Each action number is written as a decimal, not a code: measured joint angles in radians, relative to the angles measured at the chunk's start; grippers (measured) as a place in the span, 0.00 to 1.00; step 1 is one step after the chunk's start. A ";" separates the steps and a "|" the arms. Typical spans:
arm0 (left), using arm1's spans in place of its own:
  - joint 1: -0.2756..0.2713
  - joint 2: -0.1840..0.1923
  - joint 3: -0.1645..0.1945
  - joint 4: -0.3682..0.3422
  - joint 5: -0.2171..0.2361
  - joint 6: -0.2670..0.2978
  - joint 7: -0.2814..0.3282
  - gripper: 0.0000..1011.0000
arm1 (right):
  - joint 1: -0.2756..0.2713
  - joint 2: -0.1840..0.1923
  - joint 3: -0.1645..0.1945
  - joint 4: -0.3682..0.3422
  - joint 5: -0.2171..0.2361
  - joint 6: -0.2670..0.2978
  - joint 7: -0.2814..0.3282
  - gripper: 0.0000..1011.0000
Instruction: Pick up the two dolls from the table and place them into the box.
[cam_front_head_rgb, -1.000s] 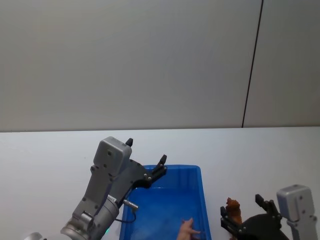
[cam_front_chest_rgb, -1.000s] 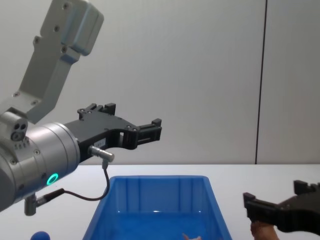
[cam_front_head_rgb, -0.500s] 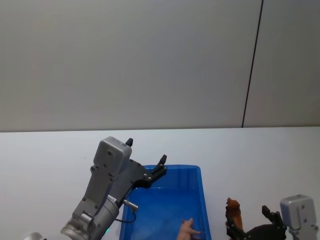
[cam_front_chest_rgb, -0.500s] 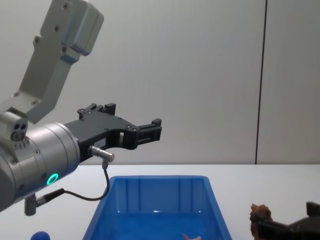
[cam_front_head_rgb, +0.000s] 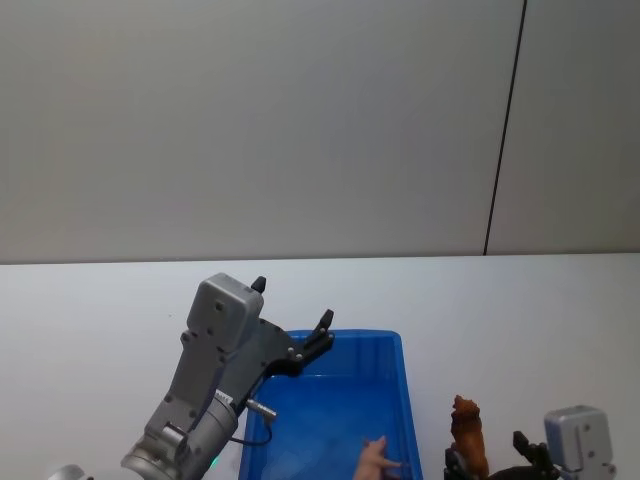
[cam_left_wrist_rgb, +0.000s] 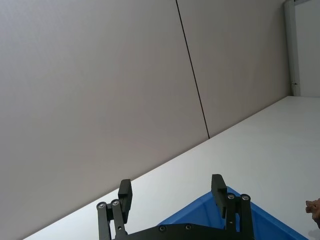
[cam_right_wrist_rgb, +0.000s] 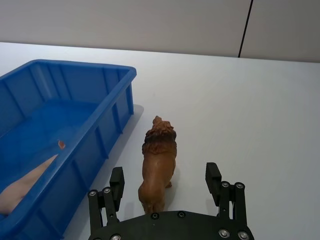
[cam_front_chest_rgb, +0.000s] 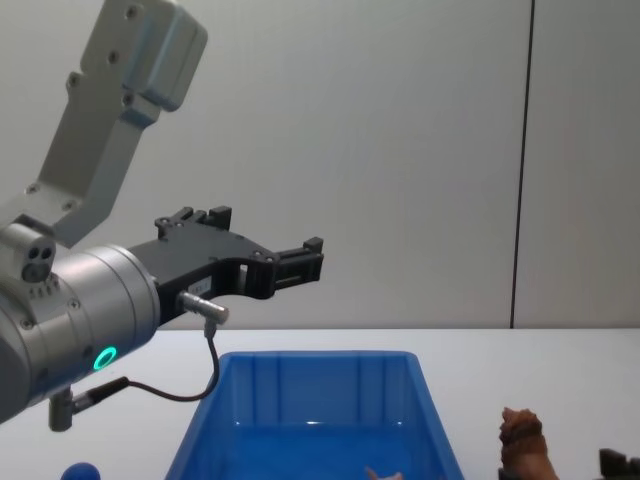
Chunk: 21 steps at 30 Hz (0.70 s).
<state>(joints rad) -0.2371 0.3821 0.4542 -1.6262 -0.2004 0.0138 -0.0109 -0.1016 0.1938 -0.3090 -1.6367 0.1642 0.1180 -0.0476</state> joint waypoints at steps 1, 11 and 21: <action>0.000 0.000 0.000 0.000 0.000 0.000 0.000 0.99 | 0.003 -0.004 -0.001 0.009 0.000 -0.001 0.001 0.99; 0.000 0.000 0.000 0.000 0.000 0.000 0.000 0.99 | 0.013 -0.025 -0.008 0.043 0.000 -0.003 0.005 0.81; 0.000 0.000 0.000 0.000 0.000 0.000 0.000 0.99 | 0.012 -0.035 -0.010 0.049 -0.008 0.003 -0.007 0.49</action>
<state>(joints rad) -0.2371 0.3821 0.4542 -1.6262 -0.2004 0.0138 -0.0109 -0.0893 0.1587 -0.3192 -1.5878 0.1558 0.1212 -0.0549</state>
